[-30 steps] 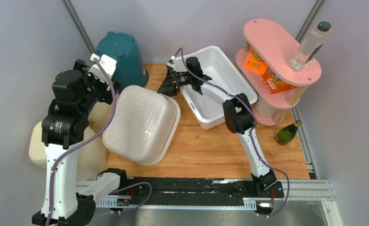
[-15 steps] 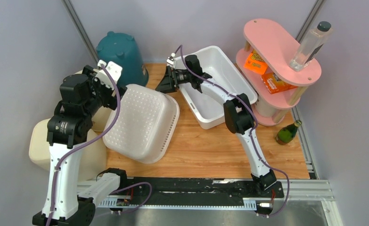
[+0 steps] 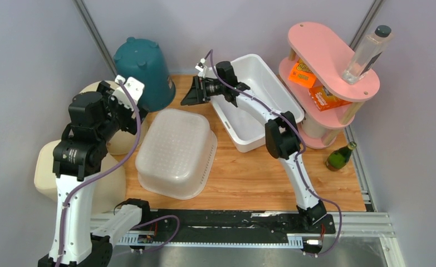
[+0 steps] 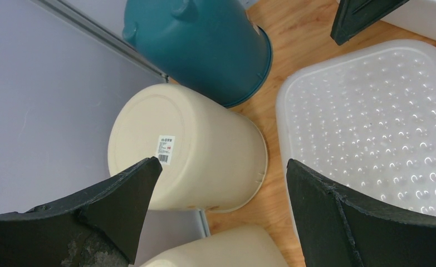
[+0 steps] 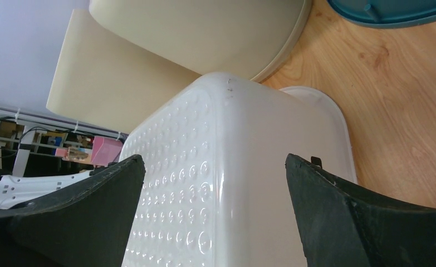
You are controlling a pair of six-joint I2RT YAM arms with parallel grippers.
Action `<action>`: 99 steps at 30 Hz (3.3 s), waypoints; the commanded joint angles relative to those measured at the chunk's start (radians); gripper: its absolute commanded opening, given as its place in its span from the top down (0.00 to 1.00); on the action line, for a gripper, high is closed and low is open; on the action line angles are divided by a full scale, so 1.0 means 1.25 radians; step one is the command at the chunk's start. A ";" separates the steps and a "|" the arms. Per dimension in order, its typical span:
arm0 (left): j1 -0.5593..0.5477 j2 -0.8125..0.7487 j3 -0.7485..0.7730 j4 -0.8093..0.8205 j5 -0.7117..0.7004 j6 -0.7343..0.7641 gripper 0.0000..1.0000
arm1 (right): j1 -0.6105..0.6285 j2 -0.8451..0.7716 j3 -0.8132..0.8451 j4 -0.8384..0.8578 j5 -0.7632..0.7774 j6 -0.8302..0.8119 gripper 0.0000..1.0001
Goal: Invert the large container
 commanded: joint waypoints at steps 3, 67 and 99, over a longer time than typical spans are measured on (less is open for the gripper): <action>-0.003 -0.034 -0.011 -0.012 0.027 0.019 0.04 | -0.002 -0.080 0.023 0.001 0.029 -0.028 0.00; -0.201 0.332 -0.188 0.175 0.399 -0.344 0.09 | 0.121 -0.915 -0.912 -0.378 0.580 -1.340 0.43; -0.109 0.186 -0.077 0.129 0.289 -0.339 0.05 | 0.117 -0.771 -0.328 -0.202 0.642 -0.701 1.00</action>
